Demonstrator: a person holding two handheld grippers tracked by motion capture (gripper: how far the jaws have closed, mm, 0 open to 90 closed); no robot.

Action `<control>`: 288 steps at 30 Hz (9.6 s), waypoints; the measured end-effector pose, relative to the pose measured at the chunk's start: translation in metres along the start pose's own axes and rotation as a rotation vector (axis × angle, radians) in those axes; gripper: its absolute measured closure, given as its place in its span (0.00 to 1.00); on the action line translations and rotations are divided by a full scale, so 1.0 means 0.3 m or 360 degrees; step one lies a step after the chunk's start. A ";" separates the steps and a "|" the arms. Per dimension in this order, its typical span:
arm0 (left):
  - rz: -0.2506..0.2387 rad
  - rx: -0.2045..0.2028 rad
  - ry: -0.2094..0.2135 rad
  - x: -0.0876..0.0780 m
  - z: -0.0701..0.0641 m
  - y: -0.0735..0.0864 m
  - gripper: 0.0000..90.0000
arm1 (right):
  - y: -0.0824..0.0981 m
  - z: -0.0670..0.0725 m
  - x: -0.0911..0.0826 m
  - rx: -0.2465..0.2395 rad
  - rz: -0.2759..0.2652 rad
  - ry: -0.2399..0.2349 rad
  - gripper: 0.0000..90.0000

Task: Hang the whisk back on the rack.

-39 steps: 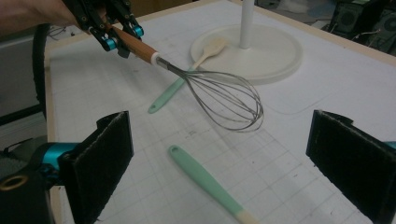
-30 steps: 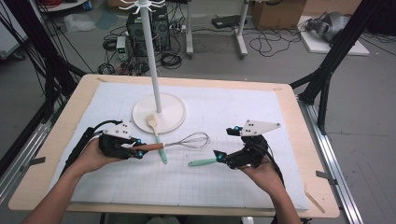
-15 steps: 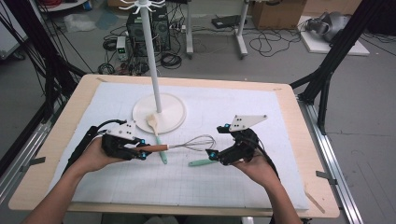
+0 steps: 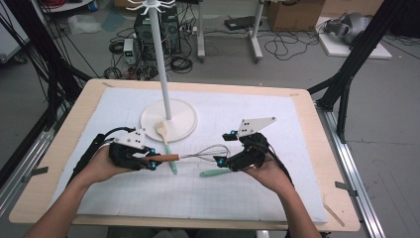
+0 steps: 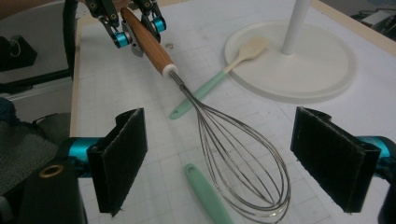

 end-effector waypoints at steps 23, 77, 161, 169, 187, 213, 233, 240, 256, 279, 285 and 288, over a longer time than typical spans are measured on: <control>-0.0049 0.0048 0.0013 -0.028 0.004 -0.059 0.81 | -0.072 0.012 0.020 -0.0113 -0.0009 -0.0104 0.29; 0.0031 0.0160 0.0183 0.056 -0.049 -0.120 0.81 | -0.106 0.099 0.261 -0.0522 0.0501 -0.0454 0.80; -0.0770 -0.0243 0.0266 -0.103 0.024 -0.100 0.80 | -0.231 0.110 0.274 -0.0285 0.0091 -0.0436 0.82; -0.0759 -0.0261 0.0256 -0.107 0.025 -0.100 0.80 | -0.239 0.116 0.286 -0.0288 0.0116 -0.0418 0.80; -0.0748 -0.0244 0.0234 -0.117 0.023 -0.114 0.80 | -0.246 0.122 0.290 -0.0289 0.0114 -0.0411 0.82; -0.0921 -0.0359 0.0230 -0.133 0.041 -0.125 0.77 | -0.271 0.107 0.290 -0.0171 -0.0063 -0.0434 0.82; -0.0906 -0.0355 0.0169 -0.148 0.041 -0.137 0.80 | -0.273 0.114 0.317 -0.0175 -0.0031 -0.0447 0.82; -0.0947 -0.0411 0.0147 -0.142 0.044 -0.136 0.75 | -0.282 0.101 0.312 -0.0102 -0.0124 -0.0422 0.82; -0.0960 -0.0419 0.0150 -0.150 0.046 -0.137 0.80 | -0.283 0.104 0.315 -0.0077 -0.0165 -0.0455 0.80; -0.0889 -0.0408 0.0069 -0.210 0.087 -0.138 0.80 | -0.151 0.033 0.108 0.0052 -0.0231 -0.0134 0.34; -0.0867 -0.0401 0.0048 -0.236 0.103 -0.145 0.80 | -0.100 0.017 0.052 0.0107 -0.0244 -0.0072 0.30; -0.0865 -0.0402 0.0040 -0.253 0.114 -0.148 0.80 | -0.071 0.008 0.026 0.0130 -0.0247 -0.0040 0.29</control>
Point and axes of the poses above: each handheld gripper's, and its own axes: x roughly forward along the jaws, y roughly out of its underside, z roughly to its left, the point moved 3 cm from there along x, roughly forward along the jaws, and after that the axes turned 5 degrees about z, right-handed, at the moved point
